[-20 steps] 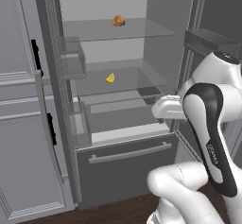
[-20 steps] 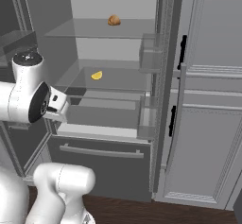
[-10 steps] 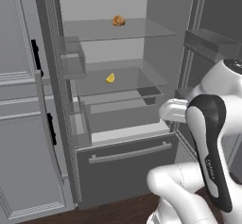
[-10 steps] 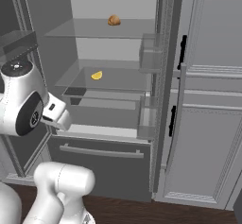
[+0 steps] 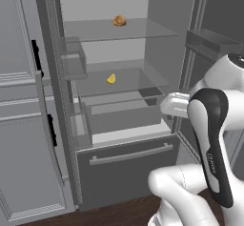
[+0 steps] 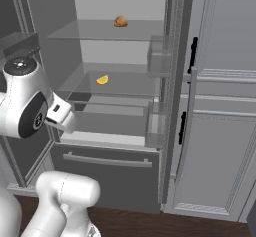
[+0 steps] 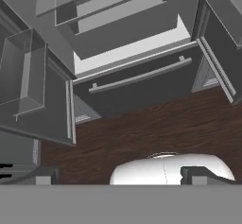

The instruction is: Grab a lemon wedge from the fridge and one ice cube from the ice bowl, and put them in the glass of lemonade.

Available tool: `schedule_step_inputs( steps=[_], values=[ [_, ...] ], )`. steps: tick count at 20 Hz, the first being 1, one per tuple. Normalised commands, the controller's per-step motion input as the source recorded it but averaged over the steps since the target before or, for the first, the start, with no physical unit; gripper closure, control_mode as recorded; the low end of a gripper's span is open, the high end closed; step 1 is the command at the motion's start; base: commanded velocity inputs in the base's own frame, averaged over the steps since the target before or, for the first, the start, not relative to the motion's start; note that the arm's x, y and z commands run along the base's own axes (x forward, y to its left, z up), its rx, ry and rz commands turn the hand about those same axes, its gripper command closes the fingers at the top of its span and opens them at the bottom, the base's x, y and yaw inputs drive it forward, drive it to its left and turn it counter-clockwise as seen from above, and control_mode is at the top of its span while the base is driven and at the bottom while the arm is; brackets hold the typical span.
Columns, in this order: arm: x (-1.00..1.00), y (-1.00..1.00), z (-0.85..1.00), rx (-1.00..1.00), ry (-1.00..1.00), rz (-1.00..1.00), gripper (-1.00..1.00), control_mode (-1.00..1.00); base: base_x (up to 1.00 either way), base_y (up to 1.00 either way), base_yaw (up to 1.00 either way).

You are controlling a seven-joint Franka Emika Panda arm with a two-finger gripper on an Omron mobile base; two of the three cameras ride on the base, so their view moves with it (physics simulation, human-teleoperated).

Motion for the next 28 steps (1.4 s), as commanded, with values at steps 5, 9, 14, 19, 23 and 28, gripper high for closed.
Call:
schedule_step_inputs(
  steps=[5,9,14,19,23,28],
  values=[
    [0.03,0.0,-0.03,0.0,0.0,0.0,-1.0,-1.0,0.0,0.0,0.0],
    [0.1,0.0,-0.03,0.0,0.0,0.0,-1.0,-1.0,0.0,0.0,0.0],
    [0.06,0.0,-0.01,0.0,0.0,0.0,-1.0,1.0,0.31,0.0,0.0],
    [0.0,0.0,0.0,0.0,0.0,0.0,-1.0,1.0,0.56,0.0,0.0],
    [0.0,0.0,0.0,0.0,0.0,0.0,-1.0,1.0,0.63,0.0,0.0],
    [0.0,0.0,0.0,0.0,0.0,0.0,-1.0,1.0,0.66,0.0,0.0]
  ],
)
